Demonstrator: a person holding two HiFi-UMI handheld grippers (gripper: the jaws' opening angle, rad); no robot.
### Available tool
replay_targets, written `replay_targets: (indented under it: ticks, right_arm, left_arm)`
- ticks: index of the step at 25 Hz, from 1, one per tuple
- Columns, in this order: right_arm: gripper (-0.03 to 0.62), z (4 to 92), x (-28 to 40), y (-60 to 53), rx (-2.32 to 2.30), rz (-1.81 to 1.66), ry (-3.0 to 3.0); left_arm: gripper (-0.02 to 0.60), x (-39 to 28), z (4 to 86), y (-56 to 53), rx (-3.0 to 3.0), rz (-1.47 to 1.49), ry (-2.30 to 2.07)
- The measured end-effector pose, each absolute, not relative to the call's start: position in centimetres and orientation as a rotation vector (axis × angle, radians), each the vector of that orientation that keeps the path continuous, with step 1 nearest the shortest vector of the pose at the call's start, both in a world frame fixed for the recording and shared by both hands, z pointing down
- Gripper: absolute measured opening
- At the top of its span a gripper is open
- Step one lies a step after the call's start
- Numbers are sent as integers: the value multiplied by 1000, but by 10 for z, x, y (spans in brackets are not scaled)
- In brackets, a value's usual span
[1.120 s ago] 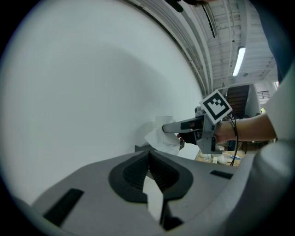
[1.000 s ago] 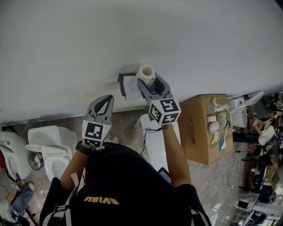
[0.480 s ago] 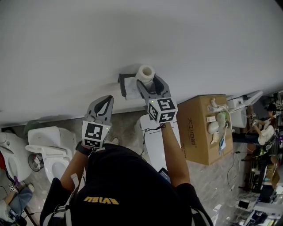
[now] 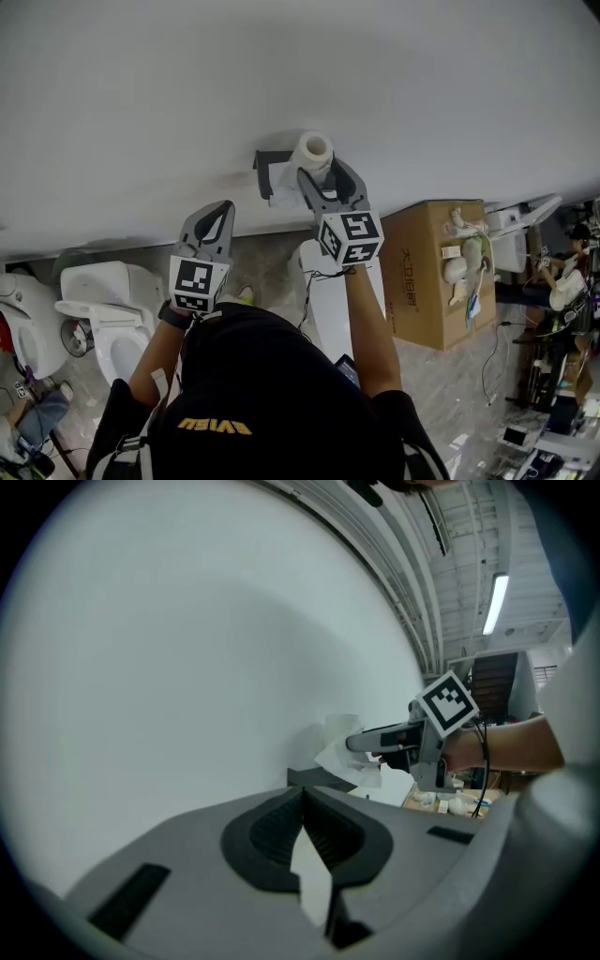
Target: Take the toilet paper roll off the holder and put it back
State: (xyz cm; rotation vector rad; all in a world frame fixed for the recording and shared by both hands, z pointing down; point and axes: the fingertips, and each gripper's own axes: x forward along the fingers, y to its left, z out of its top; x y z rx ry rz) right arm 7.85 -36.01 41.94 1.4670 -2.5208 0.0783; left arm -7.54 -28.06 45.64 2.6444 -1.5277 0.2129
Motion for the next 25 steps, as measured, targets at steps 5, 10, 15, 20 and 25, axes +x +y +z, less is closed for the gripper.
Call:
replay_targets:
  ticks: [5,10,15,20,25]
  right_arm:
    - [261,417,84,-350,1476,78,-2523]
    - [261,417,93,-339,1501,91,-2520]
    - [258,416,99,-329,1516,91,-2513]
    - [253,413,105,-316,1527,90,-2507]
    - [247,406,110,-305,1533,81,-2507]
  left_arm:
    - [11,-70,455,-278,2653,216,-1522]
    - [11,-58,449,-274,2679,200,-1490]
    - [11,-54,448,-272,2684,189,-1477]
    - [11,-51,448,-268,2683,183,-1475]
    - [11,-53,447,-267,2674,179,-1482]
